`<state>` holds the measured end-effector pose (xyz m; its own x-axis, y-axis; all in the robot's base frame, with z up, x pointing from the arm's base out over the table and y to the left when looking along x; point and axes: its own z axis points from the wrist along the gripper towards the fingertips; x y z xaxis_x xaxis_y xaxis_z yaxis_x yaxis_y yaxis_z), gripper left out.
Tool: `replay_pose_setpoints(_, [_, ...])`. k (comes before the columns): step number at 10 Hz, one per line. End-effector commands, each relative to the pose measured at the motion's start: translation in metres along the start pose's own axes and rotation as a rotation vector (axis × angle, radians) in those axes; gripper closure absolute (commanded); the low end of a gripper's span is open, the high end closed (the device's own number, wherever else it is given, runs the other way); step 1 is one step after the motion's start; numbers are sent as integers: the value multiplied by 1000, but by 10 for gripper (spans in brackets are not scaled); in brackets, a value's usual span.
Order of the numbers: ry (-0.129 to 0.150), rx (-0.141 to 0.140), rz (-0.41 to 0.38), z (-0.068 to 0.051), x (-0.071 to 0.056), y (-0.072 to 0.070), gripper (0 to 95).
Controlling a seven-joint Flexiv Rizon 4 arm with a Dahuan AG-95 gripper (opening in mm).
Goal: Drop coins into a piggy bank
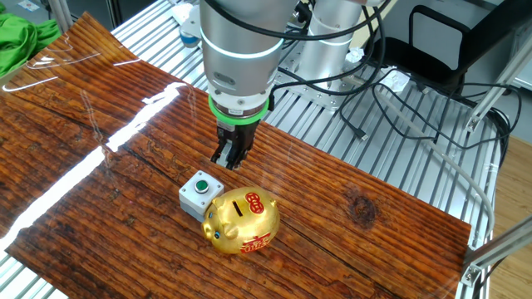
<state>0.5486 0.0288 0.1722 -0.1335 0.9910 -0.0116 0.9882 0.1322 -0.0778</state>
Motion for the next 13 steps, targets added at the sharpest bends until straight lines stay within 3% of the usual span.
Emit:
replay_pose_setpoints(1, [5, -18, -51, 1, 0, 0, 950])
replay_pose_setpoints(6, [18, -46, -150, 1, 0, 0, 950])
replay_pose_setpoints(10, [49, -60, -223, 1, 0, 0, 950])
replay_pose_setpoints(13, [60, -71, -227, 1, 0, 0, 950])
